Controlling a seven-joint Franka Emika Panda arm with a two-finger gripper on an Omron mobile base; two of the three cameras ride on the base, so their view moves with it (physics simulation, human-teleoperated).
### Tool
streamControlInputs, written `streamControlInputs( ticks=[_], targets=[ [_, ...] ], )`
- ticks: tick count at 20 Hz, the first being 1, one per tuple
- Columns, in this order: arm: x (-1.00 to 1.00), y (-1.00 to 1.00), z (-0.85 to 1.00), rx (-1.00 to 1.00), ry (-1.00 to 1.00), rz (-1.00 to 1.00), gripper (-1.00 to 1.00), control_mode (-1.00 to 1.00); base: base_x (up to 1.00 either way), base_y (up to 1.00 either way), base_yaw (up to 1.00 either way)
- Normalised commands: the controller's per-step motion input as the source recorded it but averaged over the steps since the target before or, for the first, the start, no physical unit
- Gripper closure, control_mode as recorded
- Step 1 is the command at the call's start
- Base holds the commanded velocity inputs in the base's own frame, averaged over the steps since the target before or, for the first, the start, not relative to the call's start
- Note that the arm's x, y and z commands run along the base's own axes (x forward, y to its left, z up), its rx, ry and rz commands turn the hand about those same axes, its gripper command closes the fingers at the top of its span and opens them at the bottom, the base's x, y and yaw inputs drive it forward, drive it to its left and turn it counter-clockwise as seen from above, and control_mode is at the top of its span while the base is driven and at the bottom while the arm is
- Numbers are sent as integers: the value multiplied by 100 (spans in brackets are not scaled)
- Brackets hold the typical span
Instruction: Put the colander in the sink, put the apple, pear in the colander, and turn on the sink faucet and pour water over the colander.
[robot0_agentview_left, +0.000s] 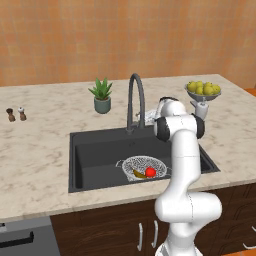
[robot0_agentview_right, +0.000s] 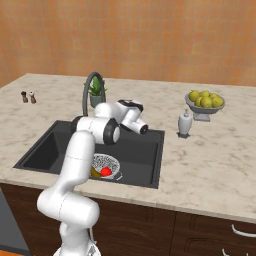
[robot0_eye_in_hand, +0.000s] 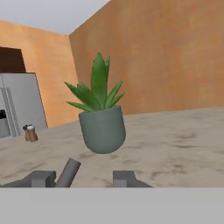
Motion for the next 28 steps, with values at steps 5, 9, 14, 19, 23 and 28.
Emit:
streamControlInputs(
  ticks=[5,9,14,19,23,28],
  targets=[
    [0,-77,-34,0,3,-5,100,-100,0,0,0],
    [0,-84,-38,0,4,-2,100,-100,0,0,0],
    [0,-87,-39,0,6,0,100,-100,0,0,0],
    [0,-81,-35,0,4,0,100,-100,0,0,0],
    [0,-70,-32,-1,2,0,100,-100,0,0,0],
    [0,-63,-30,-4,0,0,100,-100,0,0,0]
  ],
)
